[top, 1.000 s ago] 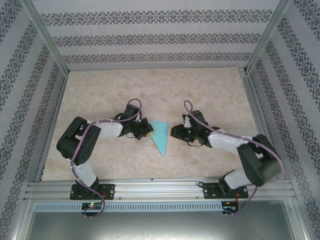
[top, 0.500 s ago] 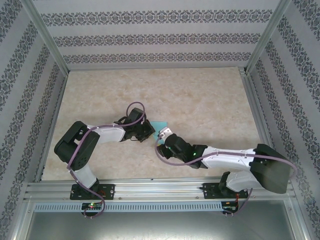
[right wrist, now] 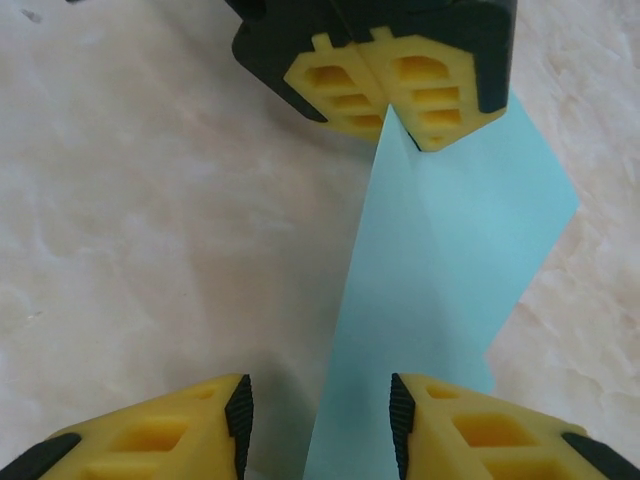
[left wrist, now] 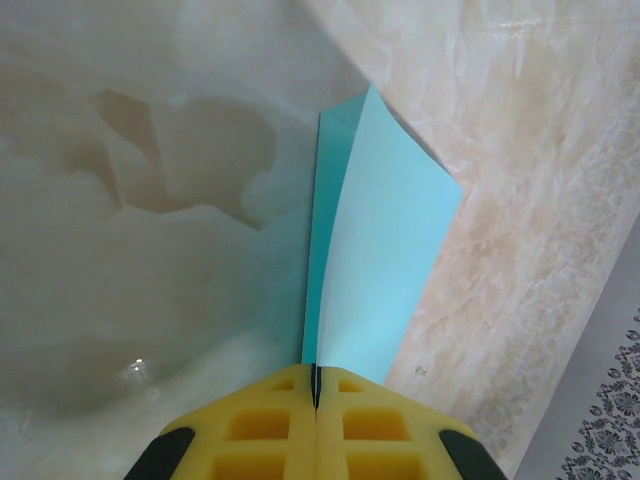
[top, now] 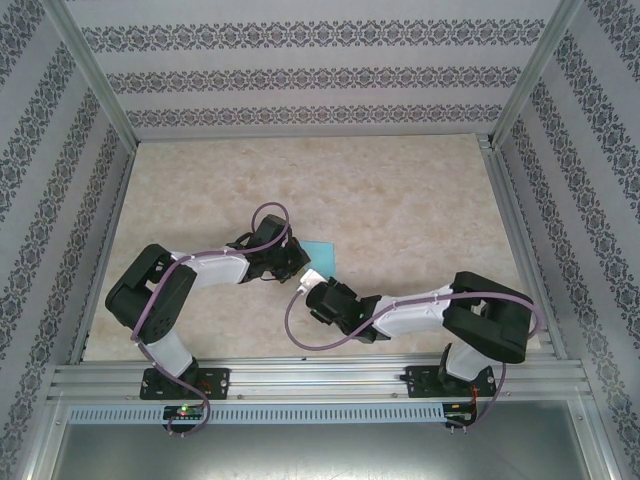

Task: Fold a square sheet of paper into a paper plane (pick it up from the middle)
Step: Fold the wing for the fifth time at the center of the table.

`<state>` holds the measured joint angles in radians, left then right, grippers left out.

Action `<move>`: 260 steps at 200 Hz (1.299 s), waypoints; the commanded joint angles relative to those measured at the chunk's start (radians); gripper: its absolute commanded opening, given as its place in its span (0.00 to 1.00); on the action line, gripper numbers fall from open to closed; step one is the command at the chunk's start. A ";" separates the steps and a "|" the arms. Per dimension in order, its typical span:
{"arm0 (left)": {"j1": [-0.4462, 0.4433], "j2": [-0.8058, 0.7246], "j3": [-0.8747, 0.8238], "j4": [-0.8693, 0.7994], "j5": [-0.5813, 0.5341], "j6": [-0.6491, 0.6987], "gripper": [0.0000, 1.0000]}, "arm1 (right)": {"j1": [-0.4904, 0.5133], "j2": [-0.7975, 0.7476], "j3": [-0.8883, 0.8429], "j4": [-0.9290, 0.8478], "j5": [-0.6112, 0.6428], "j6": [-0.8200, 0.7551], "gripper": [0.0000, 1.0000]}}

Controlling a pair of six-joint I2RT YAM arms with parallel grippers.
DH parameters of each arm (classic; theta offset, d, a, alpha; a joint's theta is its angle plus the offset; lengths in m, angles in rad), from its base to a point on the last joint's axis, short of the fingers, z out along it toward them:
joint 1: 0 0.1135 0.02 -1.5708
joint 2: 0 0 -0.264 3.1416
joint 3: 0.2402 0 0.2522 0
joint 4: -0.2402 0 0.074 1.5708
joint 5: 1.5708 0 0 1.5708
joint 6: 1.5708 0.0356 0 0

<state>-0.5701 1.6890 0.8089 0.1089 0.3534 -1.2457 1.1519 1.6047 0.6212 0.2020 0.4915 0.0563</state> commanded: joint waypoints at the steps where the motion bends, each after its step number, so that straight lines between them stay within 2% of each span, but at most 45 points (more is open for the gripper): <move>1: -0.016 -0.024 -0.012 0.020 -0.014 -0.024 0.07 | 0.016 0.042 0.034 0.052 0.087 -0.042 0.41; 48: -0.016 -0.026 -0.010 0.015 -0.011 -0.022 0.07 | 0.027 0.095 0.062 0.055 0.119 -0.083 0.30; 102: -0.016 -0.030 -0.008 0.006 -0.016 -0.020 0.07 | 0.030 0.110 0.057 0.036 0.154 -0.088 0.25; 160: -0.016 -0.054 -0.008 -0.028 -0.038 -0.017 0.08 | 0.028 0.112 0.052 0.038 0.176 -0.072 0.10; 178: -0.016 -0.071 -0.003 -0.068 -0.059 -0.004 0.15 | 0.025 0.094 0.036 0.053 0.167 -0.074 0.04; 192: -0.015 -0.081 0.006 -0.116 -0.083 0.005 0.28 | 0.023 0.073 0.017 0.077 0.162 -0.077 0.00; 214: 0.001 -0.080 0.015 -0.154 -0.088 0.017 0.45 | 0.011 0.028 -0.041 0.160 0.120 -0.080 0.00; 234: 0.028 -0.060 0.021 -0.142 -0.040 0.026 0.52 | -0.001 -0.008 -0.093 0.237 0.077 -0.086 0.00; 260: 0.044 -0.026 0.046 -0.112 0.027 0.047 0.54 | -0.025 -0.016 -0.120 0.271 0.035 -0.085 0.00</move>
<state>-0.5465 1.6314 0.8124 0.0071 0.3233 -1.2335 1.1465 1.6096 0.5274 0.3897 0.5793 -0.0269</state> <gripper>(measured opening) 0.530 0.040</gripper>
